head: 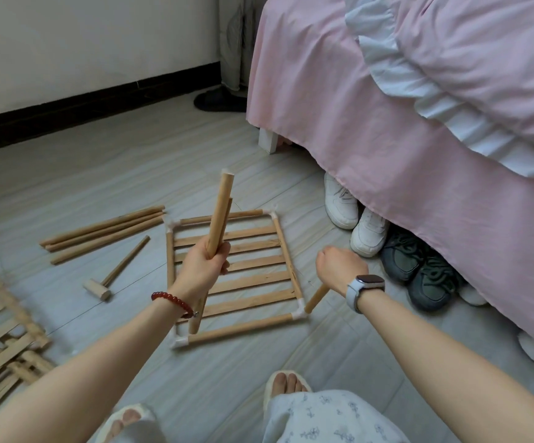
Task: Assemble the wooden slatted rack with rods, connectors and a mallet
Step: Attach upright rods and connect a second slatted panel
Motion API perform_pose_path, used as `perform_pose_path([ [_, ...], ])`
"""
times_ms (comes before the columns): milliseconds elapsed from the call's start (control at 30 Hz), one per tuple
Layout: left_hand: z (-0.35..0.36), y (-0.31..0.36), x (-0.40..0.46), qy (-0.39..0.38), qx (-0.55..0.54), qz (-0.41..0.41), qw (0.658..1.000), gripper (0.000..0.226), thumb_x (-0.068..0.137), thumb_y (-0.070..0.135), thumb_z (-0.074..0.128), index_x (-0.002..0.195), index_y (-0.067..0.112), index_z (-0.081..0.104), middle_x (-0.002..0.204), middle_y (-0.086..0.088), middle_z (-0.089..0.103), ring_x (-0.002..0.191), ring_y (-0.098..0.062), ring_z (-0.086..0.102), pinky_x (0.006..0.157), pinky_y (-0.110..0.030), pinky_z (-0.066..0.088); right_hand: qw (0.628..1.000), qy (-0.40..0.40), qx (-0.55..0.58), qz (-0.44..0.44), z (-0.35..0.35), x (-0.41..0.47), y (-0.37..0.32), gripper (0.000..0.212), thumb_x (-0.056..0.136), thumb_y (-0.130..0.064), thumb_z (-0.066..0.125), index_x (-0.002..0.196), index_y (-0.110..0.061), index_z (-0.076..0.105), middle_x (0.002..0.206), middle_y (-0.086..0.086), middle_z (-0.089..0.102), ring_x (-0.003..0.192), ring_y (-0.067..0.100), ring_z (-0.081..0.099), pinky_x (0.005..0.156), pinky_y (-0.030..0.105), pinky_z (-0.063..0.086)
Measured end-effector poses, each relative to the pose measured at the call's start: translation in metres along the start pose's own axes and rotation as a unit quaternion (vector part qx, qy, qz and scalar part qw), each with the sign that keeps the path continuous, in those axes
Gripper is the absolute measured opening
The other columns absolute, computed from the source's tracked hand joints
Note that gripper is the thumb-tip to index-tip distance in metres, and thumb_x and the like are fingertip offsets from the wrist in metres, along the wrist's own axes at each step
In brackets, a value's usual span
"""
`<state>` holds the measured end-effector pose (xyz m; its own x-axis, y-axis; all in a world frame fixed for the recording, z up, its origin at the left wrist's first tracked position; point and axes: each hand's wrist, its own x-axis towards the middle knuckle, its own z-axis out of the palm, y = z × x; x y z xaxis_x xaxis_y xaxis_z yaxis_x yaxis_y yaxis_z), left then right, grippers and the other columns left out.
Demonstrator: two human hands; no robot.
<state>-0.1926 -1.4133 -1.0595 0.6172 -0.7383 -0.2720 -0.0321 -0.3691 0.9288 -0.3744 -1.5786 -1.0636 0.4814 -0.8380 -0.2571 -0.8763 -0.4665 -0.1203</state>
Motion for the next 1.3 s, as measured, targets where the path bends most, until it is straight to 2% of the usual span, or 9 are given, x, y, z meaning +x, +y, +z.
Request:
perform_pose_path([
  [233, 0.001, -0.011, -0.003, -0.022, 0.003, -0.008, 1.000, 0.009, 0.097, 0.017, 0.050, 0.089, 0.014, 0.052, 0.078, -0.009, 0.060, 0.067, -0.015, 0.059, 0.054, -0.016, 0.049, 0.999, 0.009, -0.051, -0.003, 0.010, 0.012, 0.006, 0.035, 0.099, -0.016, 0.024, 0.104, -0.005, 0.057, 0.105, 0.016, 0.063, 0.095, 0.034, 0.059, 0.064, 0.032, 0.035],
  [433, 0.004, -0.020, 0.007, -0.024, -0.003, -0.017, 1.000, 0.007, 0.097, 0.019, 0.050, 0.093, 0.015, 0.052, 0.080, -0.010, 0.062, 0.069, -0.015, 0.061, 0.060, -0.020, 0.049, 0.998, 0.060, -0.022, -0.016, 0.022, 0.011, 0.012, 0.038, 0.103, -0.023, 0.024, 0.105, -0.001, 0.055, 0.098, 0.019, 0.064, 0.092, 0.038, 0.060, 0.062, 0.032, 0.035],
  [667, -0.005, -0.013, -0.005, -0.028, -0.070, -0.023, 0.997, 0.013, 0.097, 0.026, 0.050, 0.100, 0.014, 0.055, 0.087, -0.008, 0.068, 0.083, -0.018, 0.068, 0.073, -0.026, 0.050, 0.997, -0.028, -0.070, -0.017, 0.016, -0.004, 0.014, 0.033, 0.101, -0.021, 0.025, 0.104, -0.008, 0.054, 0.101, 0.014, 0.065, 0.081, 0.030, 0.056, 0.064, 0.032, 0.036],
  [833, -0.023, -0.008, -0.015, -0.060, -0.045, -0.033, 0.997, 0.020, 0.096, 0.031, 0.050, 0.104, 0.015, 0.059, 0.091, -0.007, 0.070, 0.084, -0.017, 0.070, 0.077, -0.030, 0.054, 0.979, -0.002, -0.176, -0.098, -0.016, -0.006, -0.040, 0.033, 0.096, -0.027, 0.034, 0.120, -0.012, 0.052, 0.119, 0.006, 0.058, 0.116, 0.028, 0.049, 0.096, 0.046, 0.032],
  [867, -0.027, -0.007, -0.017, -0.070, -0.038, -0.029, 0.996, 0.018, 0.096, 0.029, 0.050, 0.103, 0.015, 0.060, 0.091, -0.007, 0.070, 0.084, -0.017, 0.070, 0.079, -0.032, 0.055, 0.982, -0.004, -0.135, -0.133, -0.025, -0.008, -0.054, 0.035, 0.096, -0.027, 0.035, 0.122, -0.012, 0.052, 0.121, 0.006, 0.056, 0.118, 0.028, 0.047, 0.098, 0.045, 0.033],
  [933, -0.039, -0.008, -0.018, -0.097, -0.018, -0.011, 0.995, 0.014, 0.096, 0.023, 0.051, 0.100, 0.016, 0.062, 0.090, -0.006, 0.070, 0.083, -0.016, 0.070, 0.080, -0.030, 0.056, 0.971, -0.071, 0.102, -0.202, -0.040, -0.012, -0.092, 0.039, 0.098, -0.026, 0.040, 0.133, -0.012, 0.048, 0.128, 0.006, 0.053, 0.122, 0.024, 0.046, 0.098, 0.038, 0.038],
  [1033, -0.042, -0.004, -0.019, -0.140, 0.011, 0.011, 0.990, 0.011, 0.096, 0.017, 0.051, 0.096, 0.019, 0.062, 0.087, -0.003, 0.068, 0.078, -0.008, 0.069, 0.070, -0.018, 0.053, 0.860, -0.179, 0.408, -0.249, -0.057, -0.026, -0.131, 0.032, 0.096, -0.013, 0.047, 0.127, -0.016, 0.053, 0.113, 0.001, 0.057, 0.091, 0.014, 0.055, 0.077, 0.023, 0.045],
  [1167, -0.061, -0.017, -0.023, -0.103, -0.003, 0.009, 0.995, 0.013, 0.097, 0.019, 0.050, 0.091, 0.014, 0.061, 0.088, -0.007, 0.069, 0.079, -0.007, 0.068, 0.074, -0.019, 0.054, 0.816, -0.240, 0.438, -0.290, -0.045, -0.027, -0.170, 0.021, 0.094, -0.007, 0.051, 0.111, -0.018, 0.059, 0.096, -0.007, 0.062, 0.078, -0.003, 0.056, 0.060, 0.009, 0.041],
  [1300, -0.085, -0.054, -0.020, -0.090, 0.017, -0.029, 0.995, 0.021, 0.097, 0.022, 0.051, 0.107, 0.010, 0.065, 0.098, 0.000, 0.066, 0.091, -0.008, 0.063, 0.081, -0.016, 0.049, 0.853, -0.164, 0.354, -0.347, -0.012, -0.023, -0.195, 0.005, 0.094, -0.017, 0.055, 0.099, -0.014, 0.053, 0.089, -0.002, 0.060, 0.074, 0.008, 0.055, 0.067, 0.022, 0.046],
])
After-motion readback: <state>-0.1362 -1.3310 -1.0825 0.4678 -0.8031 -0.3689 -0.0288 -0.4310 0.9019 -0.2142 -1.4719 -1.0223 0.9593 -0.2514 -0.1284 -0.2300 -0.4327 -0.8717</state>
